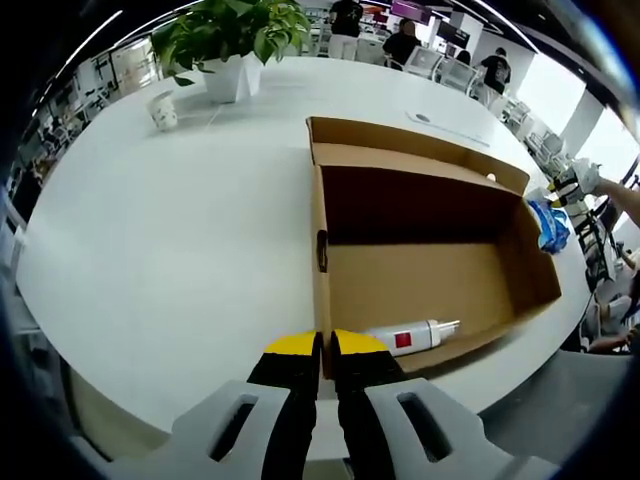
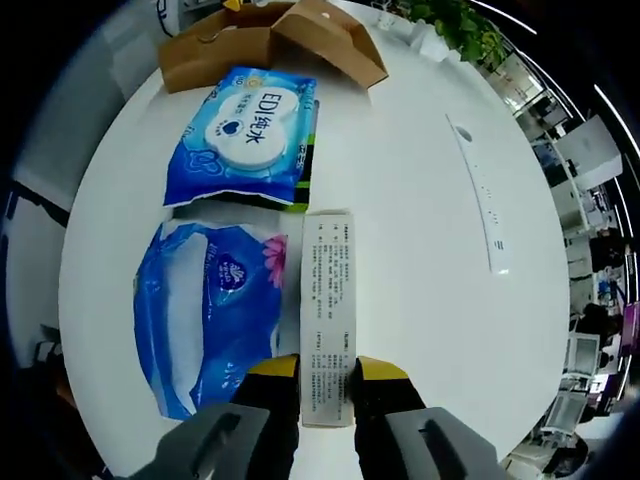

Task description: Operate the shoe box by opening the lid, removing the specified soft item, and placing it in the target area until the item is outside and the box remains undamaged.

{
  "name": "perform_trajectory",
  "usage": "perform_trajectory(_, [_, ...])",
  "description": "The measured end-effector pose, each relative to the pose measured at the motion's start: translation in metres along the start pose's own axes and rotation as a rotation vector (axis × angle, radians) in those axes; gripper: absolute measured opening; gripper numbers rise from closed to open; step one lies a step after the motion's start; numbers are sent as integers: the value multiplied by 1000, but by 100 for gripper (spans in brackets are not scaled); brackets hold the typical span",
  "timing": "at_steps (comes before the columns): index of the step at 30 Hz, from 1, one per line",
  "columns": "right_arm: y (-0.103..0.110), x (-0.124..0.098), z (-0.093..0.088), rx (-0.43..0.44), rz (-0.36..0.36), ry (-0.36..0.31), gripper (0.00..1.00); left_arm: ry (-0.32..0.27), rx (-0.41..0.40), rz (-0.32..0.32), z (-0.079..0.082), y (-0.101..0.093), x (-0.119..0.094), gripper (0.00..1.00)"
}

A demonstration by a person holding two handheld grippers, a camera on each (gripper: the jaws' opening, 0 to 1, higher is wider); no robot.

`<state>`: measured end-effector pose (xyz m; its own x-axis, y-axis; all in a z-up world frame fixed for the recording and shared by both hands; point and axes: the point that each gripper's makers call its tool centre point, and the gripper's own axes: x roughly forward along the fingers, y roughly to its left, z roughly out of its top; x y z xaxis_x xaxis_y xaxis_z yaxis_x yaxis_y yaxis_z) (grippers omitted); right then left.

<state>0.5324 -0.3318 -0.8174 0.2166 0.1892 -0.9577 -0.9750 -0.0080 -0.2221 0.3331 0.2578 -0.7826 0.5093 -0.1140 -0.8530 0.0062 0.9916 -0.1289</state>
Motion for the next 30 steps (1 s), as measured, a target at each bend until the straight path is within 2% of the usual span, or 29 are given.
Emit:
perform_trajectory(16, [-6,-3,3,6,-28,9,19,11,26,-1,0,0,1,3])
perform_trajectory(24, [-11,-7,7,30,-54,0,27,17,102,-1,0,-1,2,5])
perform_trajectory(30, [-13,-12,9,67,-75,-16,28,14,138,-21,1,-3,3,9])
